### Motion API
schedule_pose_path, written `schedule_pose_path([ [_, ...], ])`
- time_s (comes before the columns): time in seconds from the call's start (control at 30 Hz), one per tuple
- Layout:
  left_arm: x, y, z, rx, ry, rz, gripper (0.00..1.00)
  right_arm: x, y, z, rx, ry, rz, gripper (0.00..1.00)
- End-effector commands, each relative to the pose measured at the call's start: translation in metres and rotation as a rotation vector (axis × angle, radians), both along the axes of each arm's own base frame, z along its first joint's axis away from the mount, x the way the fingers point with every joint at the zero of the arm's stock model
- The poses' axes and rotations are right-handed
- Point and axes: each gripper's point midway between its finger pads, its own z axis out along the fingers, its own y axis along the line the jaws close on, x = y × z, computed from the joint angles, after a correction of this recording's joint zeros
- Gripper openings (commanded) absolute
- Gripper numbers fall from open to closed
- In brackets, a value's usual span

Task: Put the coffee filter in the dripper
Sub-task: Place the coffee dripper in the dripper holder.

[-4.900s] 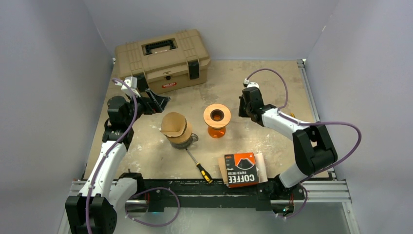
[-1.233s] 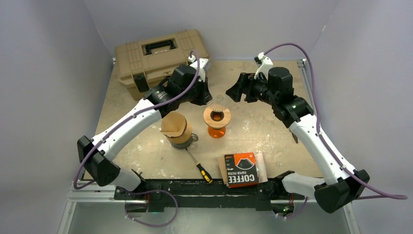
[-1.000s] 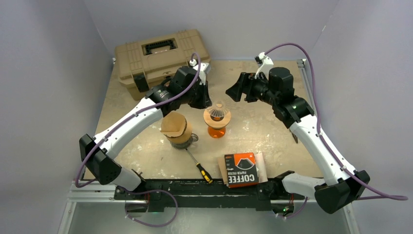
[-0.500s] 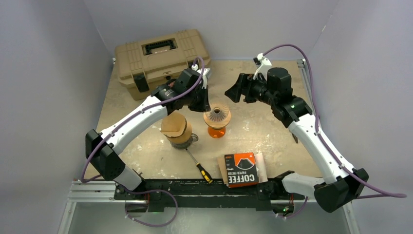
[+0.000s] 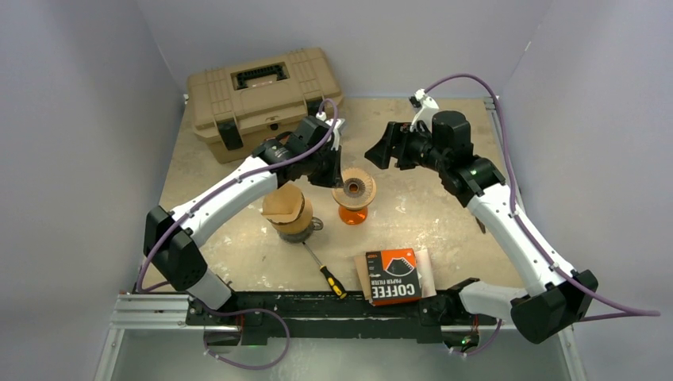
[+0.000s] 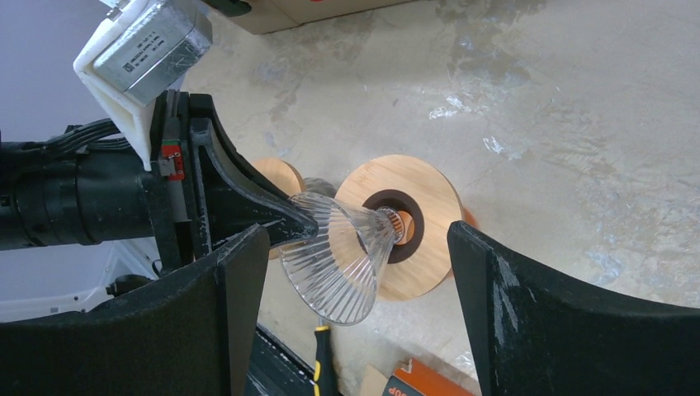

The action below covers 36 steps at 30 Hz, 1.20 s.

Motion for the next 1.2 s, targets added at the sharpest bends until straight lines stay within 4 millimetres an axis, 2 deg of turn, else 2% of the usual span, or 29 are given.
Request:
schedule_pose_path([
  [0.0,0.002,-0.010,0.004,-0.048,-0.009,-0.039,0.00,-0.001,0.002,0.003,0.015,-0.016,0.018,0.82],
  [0.13,0.004,-0.010,0.003,-0.040,-0.004,-0.036,0.00,0.000,0.003,-0.004,0.010,-0.002,0.022,0.81],
  [0.27,0.009,-0.007,0.005,-0.035,-0.017,-0.020,0.18,0.002,0.005,-0.013,0.004,0.007,0.030,0.80],
  [0.47,0.017,-0.005,0.013,-0.055,-0.058,-0.011,0.43,0.003,0.013,-0.025,0.006,0.015,0.081,0.71],
  [0.6,0.025,-0.001,0.014,-0.067,-0.075,0.009,0.53,0.004,0.018,-0.037,0.003,0.034,0.110,0.66],
  [0.87,0.043,0.008,0.006,-0.085,-0.075,0.047,0.55,0.015,0.022,-0.066,-0.039,0.082,0.119,0.58],
  [1.17,0.054,0.008,-0.008,-0.090,-0.050,0.051,0.48,0.025,0.023,-0.086,-0.077,0.114,0.114,0.50],
])
